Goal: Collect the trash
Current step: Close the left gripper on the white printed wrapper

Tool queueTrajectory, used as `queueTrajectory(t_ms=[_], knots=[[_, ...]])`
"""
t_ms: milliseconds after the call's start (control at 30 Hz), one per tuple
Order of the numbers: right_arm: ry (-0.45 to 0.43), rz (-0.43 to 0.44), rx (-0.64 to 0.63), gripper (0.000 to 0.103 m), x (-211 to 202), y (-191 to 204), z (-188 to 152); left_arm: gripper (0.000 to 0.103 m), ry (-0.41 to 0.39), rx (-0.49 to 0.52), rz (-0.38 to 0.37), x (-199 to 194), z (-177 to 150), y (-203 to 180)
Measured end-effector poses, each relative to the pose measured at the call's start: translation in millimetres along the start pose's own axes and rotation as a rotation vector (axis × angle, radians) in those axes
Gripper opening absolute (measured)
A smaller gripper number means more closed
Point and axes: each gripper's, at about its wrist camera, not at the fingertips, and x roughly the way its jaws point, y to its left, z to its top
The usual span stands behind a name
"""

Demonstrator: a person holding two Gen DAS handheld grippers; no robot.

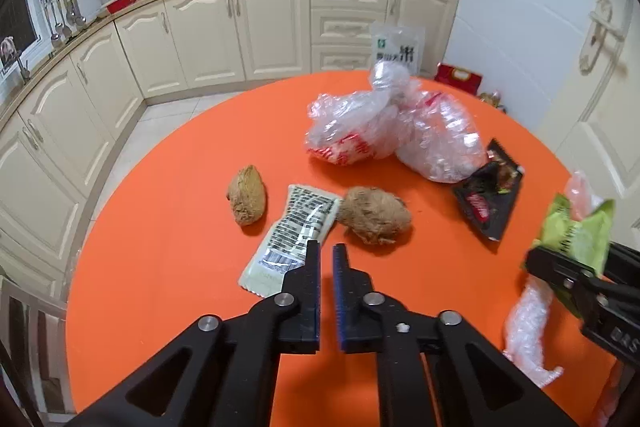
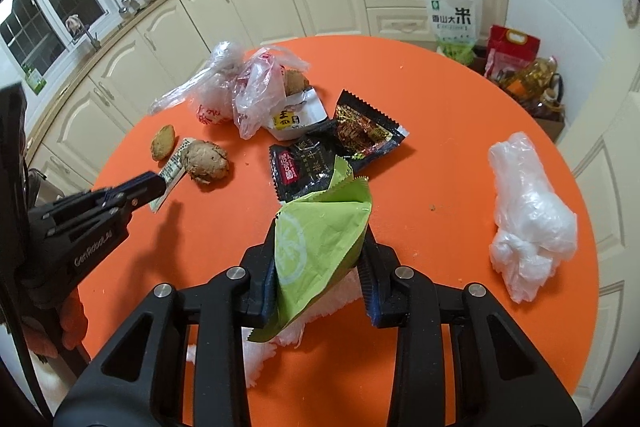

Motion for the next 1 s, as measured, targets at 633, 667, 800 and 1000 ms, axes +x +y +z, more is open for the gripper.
queueTrajectory(t_ms=[633, 667, 800, 1000], knots=[[0.027, 0.036, 0.035, 0.033, 13, -15, 1, 0.016, -0.015, -0.005, -0.055, 12, 2, 17], [0.026, 0.037, 0.035, 0.033, 13, -14, -1, 0.015, -0.027, 0.001, -0.055, 10, 0, 17], [0.026, 0.037, 0.039, 0.033, 11, -14, -1, 0.012, -0.028, -0.01, -0.041, 9, -6, 15], [0.014, 0.038, 0.04, 0.032, 4, -14, -3, 0.007, -0.007, -0.042, -0.031, 3, -9, 11]])
